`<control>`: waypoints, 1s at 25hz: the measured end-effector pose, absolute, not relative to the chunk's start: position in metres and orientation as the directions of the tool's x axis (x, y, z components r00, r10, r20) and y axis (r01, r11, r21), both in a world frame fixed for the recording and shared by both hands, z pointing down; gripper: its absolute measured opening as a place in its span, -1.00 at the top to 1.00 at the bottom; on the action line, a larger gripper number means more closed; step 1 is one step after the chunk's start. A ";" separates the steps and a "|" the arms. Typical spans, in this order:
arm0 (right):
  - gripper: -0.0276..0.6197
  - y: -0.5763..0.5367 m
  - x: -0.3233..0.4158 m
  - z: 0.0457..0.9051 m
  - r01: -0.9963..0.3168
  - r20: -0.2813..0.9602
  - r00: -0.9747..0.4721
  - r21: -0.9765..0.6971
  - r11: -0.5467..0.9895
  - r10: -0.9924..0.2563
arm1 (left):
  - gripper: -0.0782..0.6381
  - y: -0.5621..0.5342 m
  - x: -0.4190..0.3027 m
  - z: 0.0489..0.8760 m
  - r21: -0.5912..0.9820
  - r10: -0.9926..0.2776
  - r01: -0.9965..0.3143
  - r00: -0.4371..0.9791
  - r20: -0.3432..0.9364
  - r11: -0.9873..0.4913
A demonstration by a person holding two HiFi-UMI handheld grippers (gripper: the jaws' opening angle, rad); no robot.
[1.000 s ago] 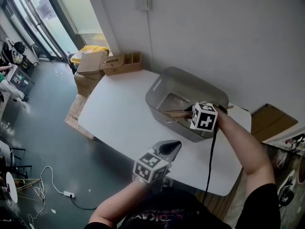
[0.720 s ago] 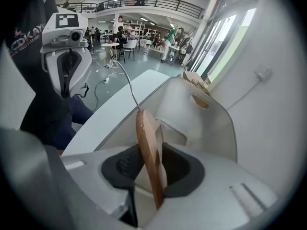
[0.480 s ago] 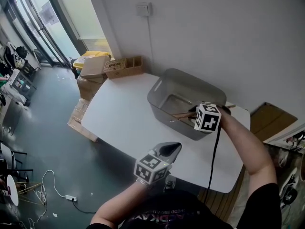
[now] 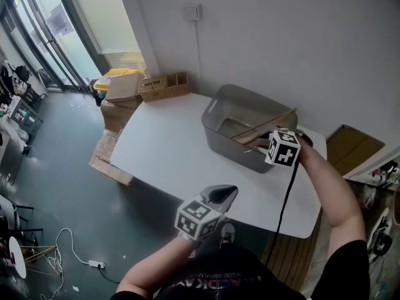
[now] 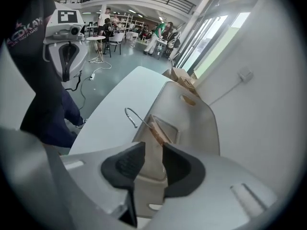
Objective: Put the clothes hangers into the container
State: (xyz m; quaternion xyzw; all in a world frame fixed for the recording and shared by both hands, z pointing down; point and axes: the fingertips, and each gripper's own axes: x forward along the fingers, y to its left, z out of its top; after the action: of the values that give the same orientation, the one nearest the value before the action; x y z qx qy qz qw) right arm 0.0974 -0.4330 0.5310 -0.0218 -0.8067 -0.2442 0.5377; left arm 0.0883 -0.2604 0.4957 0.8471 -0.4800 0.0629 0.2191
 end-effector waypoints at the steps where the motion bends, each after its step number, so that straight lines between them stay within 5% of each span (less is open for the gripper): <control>1: 0.55 -0.429 0.099 0.528 0.284 0.875 -0.422 0.377 0.882 -0.238 | 0.77 -0.255 0.087 0.494 0.310 -0.783 -0.837 0.537 0.314 -0.451; 4: 0.56 -0.416 0.103 0.515 0.223 0.854 -0.440 0.404 0.887 -0.278 | 0.77 -0.236 0.084 0.490 0.307 -0.774 -0.827 0.554 0.306 -0.470; 10: 0.91 -0.379 0.096 0.477 -0.061 0.730 -0.586 0.393 0.917 -0.352 | 0.77 -0.205 0.077 0.484 0.309 -0.759 -0.805 0.587 0.282 -0.507; 17: 0.91 -0.315 0.099 0.451 -0.465 0.477 -0.776 0.010 0.885 -0.413 | 0.77 -0.166 0.070 0.484 0.322 -0.721 -0.767 0.636 0.275 -0.555; 25: 0.91 -0.210 0.104 0.464 -0.563 0.347 -0.813 -0.263 0.783 -0.468 | 0.77 -0.120 0.064 0.494 0.353 -0.669 -0.721 0.690 0.276 -0.597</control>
State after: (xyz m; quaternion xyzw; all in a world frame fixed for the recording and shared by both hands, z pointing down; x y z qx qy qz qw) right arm 0.1044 -0.2104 0.4645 0.2758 -0.9348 0.1800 0.1328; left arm 0.0644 -0.1204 0.4935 0.8917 -0.3897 0.0574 0.2229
